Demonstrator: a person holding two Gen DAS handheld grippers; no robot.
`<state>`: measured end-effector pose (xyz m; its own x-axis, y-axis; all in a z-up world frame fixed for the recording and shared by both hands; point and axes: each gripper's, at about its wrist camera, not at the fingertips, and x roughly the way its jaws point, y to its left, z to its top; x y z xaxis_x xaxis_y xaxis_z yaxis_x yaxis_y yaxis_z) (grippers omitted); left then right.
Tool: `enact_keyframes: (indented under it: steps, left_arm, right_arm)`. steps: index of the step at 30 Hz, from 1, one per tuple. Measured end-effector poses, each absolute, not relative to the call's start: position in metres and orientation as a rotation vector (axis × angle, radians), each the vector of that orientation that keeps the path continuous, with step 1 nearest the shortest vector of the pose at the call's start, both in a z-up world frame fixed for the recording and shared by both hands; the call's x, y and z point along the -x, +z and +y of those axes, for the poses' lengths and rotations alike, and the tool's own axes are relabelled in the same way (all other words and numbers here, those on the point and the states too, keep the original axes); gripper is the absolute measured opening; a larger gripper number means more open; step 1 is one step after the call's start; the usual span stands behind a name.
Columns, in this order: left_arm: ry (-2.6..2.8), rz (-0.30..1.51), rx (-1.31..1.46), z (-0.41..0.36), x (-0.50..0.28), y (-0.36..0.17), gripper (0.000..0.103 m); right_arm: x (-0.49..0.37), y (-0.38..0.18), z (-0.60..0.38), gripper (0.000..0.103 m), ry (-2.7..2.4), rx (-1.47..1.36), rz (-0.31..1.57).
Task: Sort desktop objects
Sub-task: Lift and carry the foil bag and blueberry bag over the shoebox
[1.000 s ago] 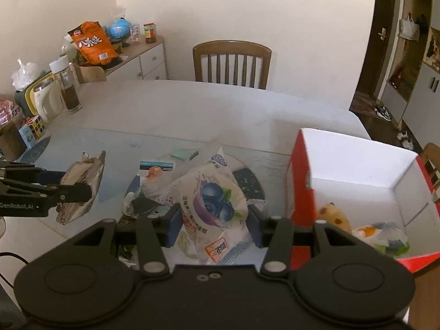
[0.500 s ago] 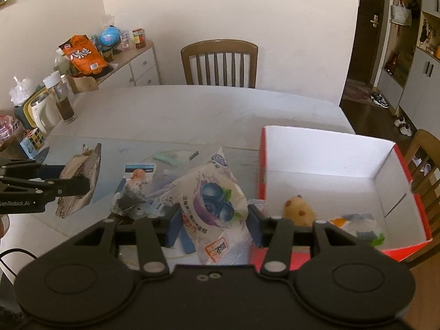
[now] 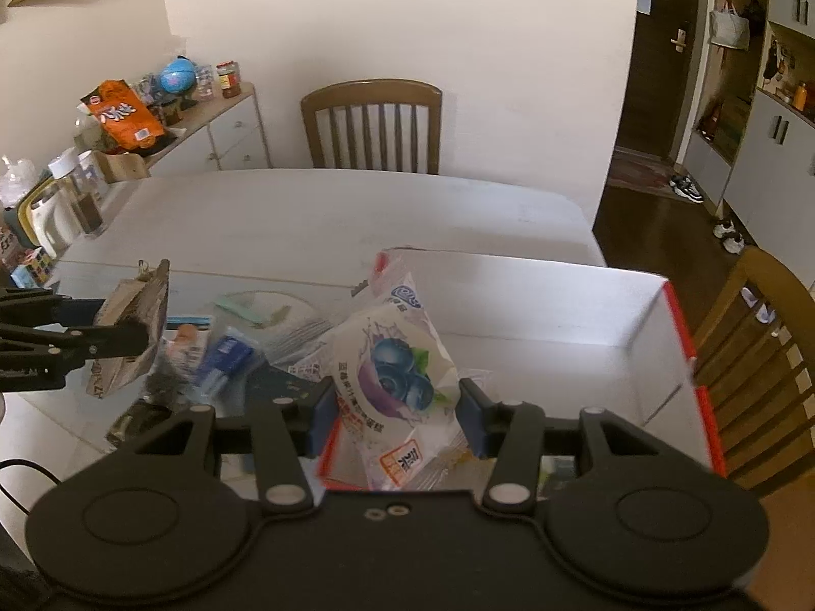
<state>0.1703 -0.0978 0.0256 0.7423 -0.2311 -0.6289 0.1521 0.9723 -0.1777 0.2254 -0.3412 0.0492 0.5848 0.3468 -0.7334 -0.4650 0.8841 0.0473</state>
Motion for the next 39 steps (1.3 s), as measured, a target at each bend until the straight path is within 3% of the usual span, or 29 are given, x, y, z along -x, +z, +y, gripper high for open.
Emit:
enact_keyframes:
  steps: [20, 39]
  left_arm:
    - [-0.335, 0.734, 0.032, -0.201, -0.231, 0.019, 0.049]
    - [-0.424, 0.861, -0.137, -0.26, -0.298, -0.018, 0.049]
  right_arm:
    - [-0.268, 0.033, -0.431, 0.049, 0.408, 0.129, 0.84]
    - [-0.307, -0.001, -0.439, 0.049, 0.406, 0.192, 0.92]
